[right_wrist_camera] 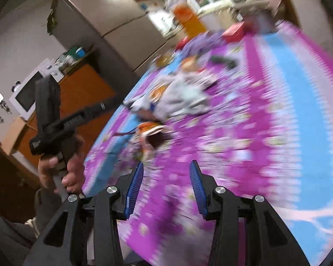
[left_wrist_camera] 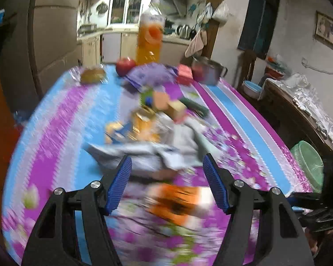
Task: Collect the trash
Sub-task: 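Grasp the white snack wrapper with the left gripper while the right gripper grasps the paper cup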
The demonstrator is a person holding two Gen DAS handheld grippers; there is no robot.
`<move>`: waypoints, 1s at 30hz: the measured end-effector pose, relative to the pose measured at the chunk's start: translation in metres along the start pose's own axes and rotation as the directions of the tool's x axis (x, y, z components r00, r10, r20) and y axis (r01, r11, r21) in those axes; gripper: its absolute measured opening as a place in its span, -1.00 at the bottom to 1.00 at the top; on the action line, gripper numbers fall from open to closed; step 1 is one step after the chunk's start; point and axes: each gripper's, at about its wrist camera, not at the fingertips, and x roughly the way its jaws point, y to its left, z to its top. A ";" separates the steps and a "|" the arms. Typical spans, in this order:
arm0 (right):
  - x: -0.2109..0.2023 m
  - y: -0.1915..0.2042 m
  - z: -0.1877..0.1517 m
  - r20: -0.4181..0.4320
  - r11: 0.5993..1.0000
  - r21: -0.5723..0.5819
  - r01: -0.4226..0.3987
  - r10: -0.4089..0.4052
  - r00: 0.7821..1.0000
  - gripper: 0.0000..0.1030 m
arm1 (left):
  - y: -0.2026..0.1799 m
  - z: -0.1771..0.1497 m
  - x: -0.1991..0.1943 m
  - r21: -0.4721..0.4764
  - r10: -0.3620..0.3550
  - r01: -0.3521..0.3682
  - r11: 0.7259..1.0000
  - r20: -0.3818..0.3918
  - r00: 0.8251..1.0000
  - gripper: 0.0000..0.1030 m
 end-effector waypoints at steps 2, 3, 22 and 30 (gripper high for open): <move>0.029 0.007 0.004 -0.037 0.999 0.037 -0.038 0.039 0.999 -0.12 | 0.014 0.008 -0.003 0.066 0.004 -0.006 0.998 0.020 1.000 0.34; 0.042 0.010 0.006 -0.051 0.997 0.055 -0.055 0.058 0.997 -0.12 | 0.017 0.010 -0.002 0.105 -0.005 0.003 0.994 0.022 1.000 0.37; 0.134 0.022 0.044 -0.108 0.985 0.141 -0.098 0.114 0.988 -0.12 | 0.029 0.005 0.064 0.605 -0.091 0.192 0.773 -0.194 0.977 0.29; 0.140 0.028 0.047 -0.099 0.992 0.108 -0.063 0.074 0.992 -0.67 | 0.034 0.007 0.053 0.631 -0.087 0.183 0.754 -0.179 0.980 0.15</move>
